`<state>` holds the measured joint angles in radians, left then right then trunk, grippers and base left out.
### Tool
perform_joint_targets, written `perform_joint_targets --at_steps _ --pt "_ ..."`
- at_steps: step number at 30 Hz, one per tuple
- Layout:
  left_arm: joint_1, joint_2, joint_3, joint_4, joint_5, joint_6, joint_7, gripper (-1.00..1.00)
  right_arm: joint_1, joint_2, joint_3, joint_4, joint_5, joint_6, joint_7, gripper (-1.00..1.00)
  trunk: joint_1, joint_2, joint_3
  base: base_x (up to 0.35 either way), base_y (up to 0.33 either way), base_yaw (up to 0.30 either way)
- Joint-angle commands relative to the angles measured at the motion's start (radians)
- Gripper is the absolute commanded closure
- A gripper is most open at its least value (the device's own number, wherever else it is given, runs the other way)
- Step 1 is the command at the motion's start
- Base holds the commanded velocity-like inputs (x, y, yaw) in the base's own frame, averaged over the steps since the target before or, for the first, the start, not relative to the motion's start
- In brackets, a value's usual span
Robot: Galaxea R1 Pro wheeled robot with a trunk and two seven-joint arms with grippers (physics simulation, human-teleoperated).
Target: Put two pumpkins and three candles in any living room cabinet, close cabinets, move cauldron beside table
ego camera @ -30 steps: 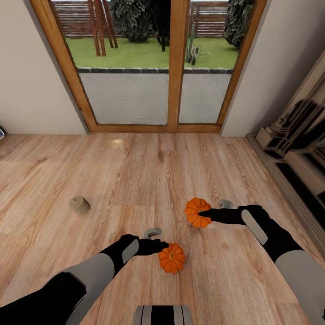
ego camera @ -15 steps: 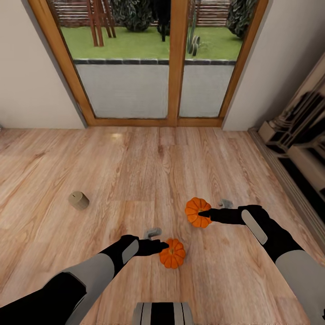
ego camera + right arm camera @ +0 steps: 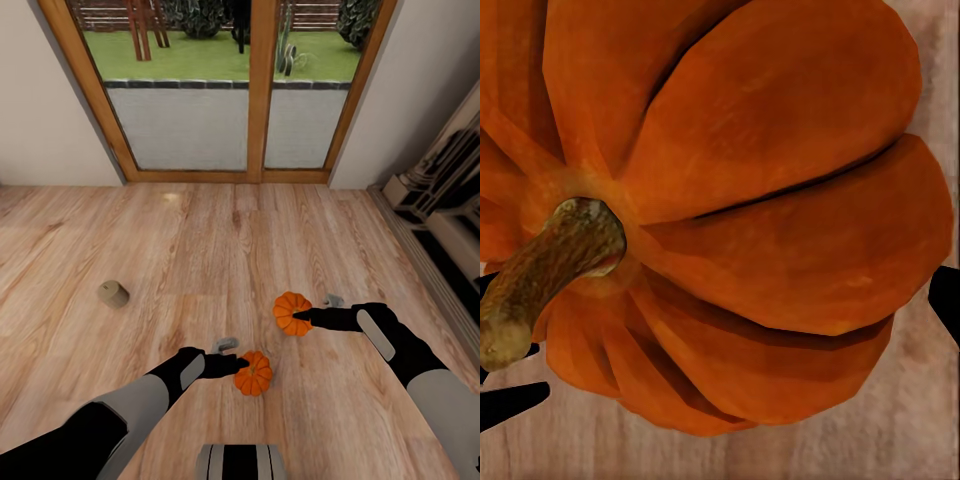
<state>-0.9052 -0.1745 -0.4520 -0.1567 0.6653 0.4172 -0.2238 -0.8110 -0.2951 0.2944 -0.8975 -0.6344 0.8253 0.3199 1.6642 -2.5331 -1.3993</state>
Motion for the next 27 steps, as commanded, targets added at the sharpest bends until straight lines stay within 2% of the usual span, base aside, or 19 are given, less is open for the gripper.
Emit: perform_joint_targets --at_steps 1,5,21,27 --pt "-0.001 0.000 -0.002 0.000 0.002 0.003 -0.002 -1.00 -0.001 -0.001 0.002 0.000 0.004 0.002 0.005 1.00 0.000 0.000 -0.001 0.188 -0.181 0.000" --pt "-0.001 0.000 -0.002 0.000 0.002 0.003 -0.002 -1.00 -0.001 -0.001 0.001 0.000 0.004 0.002 0.005 1.00 0.000 0.000 -0.001 0.135 -0.130 0.000" --pt "0.000 0.000 -0.002 0.000 0.001 0.003 0.000 -1.00 -0.001 -0.001 0.002 0.000 0.004 0.002 0.005 1.00 0.000 0.000 -0.001 0.005 -0.005 0.000" --pt "0.000 0.000 -0.002 0.000 0.001 0.003 0.001 -1.00 -0.001 -0.001 0.002 0.000 0.004 0.002 0.005 1.00 0.003 -0.002 -0.024 0.000 0.000 0.000"
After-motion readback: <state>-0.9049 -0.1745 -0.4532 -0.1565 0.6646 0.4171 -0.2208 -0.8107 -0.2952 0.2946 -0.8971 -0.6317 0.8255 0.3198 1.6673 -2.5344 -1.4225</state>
